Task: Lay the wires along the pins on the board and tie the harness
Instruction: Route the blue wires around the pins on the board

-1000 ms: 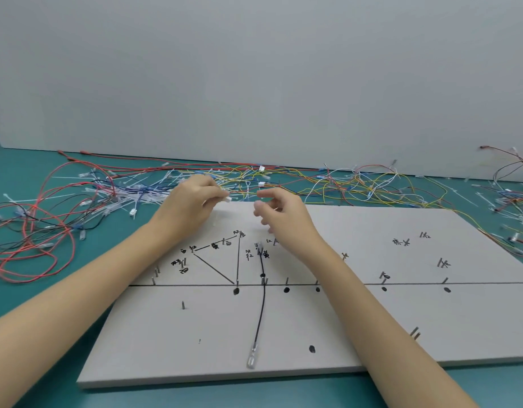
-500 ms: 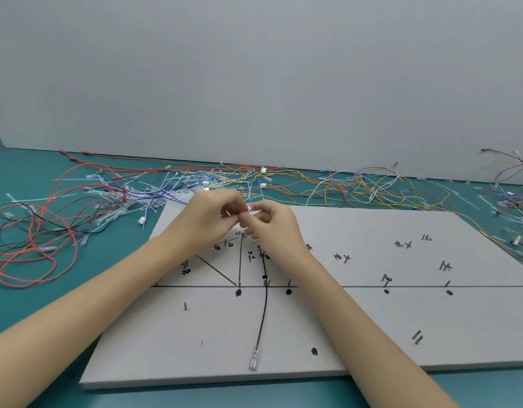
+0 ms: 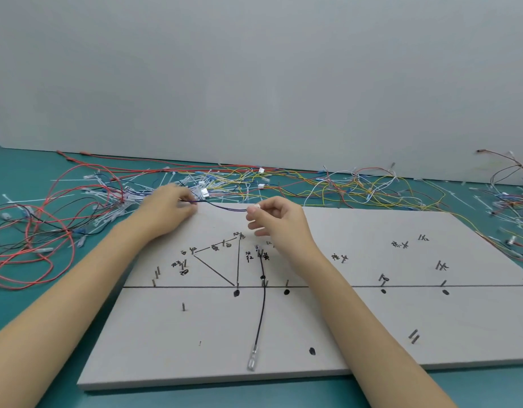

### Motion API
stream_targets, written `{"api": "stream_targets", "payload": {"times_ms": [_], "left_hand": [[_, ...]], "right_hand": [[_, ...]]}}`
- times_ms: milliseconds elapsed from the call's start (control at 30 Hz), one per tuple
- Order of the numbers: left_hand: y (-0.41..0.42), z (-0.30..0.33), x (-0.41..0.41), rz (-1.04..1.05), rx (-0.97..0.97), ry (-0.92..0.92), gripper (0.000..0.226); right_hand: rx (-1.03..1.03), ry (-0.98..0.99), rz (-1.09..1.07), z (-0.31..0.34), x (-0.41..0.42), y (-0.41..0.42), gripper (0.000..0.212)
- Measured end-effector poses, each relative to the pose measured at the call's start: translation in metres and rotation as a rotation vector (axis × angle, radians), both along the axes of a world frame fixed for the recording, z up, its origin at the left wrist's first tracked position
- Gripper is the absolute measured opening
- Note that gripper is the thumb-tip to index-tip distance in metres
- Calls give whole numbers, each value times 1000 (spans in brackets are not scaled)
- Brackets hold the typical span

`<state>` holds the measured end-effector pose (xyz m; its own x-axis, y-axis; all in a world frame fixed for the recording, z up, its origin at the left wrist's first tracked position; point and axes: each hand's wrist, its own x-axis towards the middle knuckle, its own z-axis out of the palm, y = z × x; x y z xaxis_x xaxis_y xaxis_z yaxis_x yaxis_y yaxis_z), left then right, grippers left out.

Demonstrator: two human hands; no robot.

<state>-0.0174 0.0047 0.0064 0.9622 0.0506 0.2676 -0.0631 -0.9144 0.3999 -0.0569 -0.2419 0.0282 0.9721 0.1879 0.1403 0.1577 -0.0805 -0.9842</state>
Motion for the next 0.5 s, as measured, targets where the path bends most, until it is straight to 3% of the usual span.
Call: {"api": "stream_targets", "payload": {"times_ms": [100, 267, 400, 500], "left_hand": [[17, -9, 2, 7, -144, -35, 10], [22, -17, 6, 153, 33, -169, 15], [40, -18, 7, 122, -43, -111, 20], [36, -16, 3, 128, -47, -184, 19]], "right_hand": [[70, 31, 12, 4, -3, 1, 11], [174, 14, -37, 7, -6, 2, 8], [288, 48, -73, 11, -2, -10, 8], [386, 104, -62, 13, -1, -13, 9]]}}
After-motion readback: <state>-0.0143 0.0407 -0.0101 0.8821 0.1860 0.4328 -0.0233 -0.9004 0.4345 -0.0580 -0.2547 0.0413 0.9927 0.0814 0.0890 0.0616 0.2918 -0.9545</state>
